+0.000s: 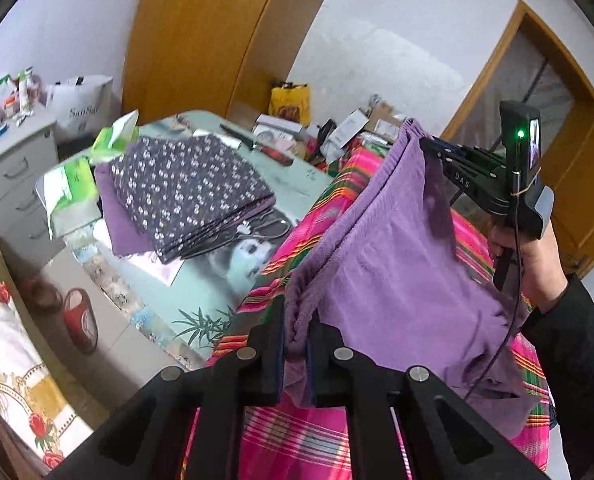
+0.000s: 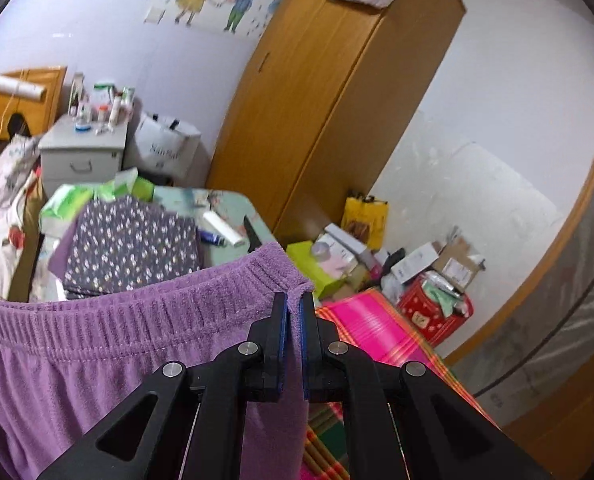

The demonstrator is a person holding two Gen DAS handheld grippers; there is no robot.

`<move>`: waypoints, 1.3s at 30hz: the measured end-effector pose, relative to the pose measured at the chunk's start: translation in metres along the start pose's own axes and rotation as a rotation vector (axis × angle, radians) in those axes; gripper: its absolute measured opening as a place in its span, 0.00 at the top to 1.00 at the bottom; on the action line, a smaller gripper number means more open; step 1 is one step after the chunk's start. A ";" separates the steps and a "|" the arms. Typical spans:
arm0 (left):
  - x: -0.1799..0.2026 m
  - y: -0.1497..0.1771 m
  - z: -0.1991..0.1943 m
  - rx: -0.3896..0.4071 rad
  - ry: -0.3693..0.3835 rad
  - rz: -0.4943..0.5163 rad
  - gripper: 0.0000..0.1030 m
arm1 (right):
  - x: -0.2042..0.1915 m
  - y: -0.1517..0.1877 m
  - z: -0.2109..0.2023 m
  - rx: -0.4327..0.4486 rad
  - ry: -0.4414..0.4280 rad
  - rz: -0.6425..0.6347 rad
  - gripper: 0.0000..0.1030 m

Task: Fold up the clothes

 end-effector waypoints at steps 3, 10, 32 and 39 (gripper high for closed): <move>-0.008 -0.001 0.016 -0.026 -0.009 -0.014 0.92 | -0.008 0.000 0.026 -0.033 -0.008 -0.022 0.95; -0.016 -0.003 0.045 -0.069 -0.057 -0.006 0.92 | -0.015 0.011 0.075 -0.103 -0.029 -0.050 0.95; 0.005 0.012 0.088 -0.098 -0.302 0.166 0.92 | -0.028 0.045 0.141 -0.285 -0.112 -0.087 0.94; 0.007 0.001 0.085 -0.078 -0.316 0.189 0.92 | -0.025 0.033 0.141 -0.251 -0.099 -0.081 0.94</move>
Point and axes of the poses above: each gripper's, at about its wrist camera, not at the fingertips, and z roughly the way its jaws point, x to its right, y to its underside, the point moved 2 cm from there along z, roughly the way its jaws point, and after that the axes turned 3 degrees about z, right-handed, at the moved point
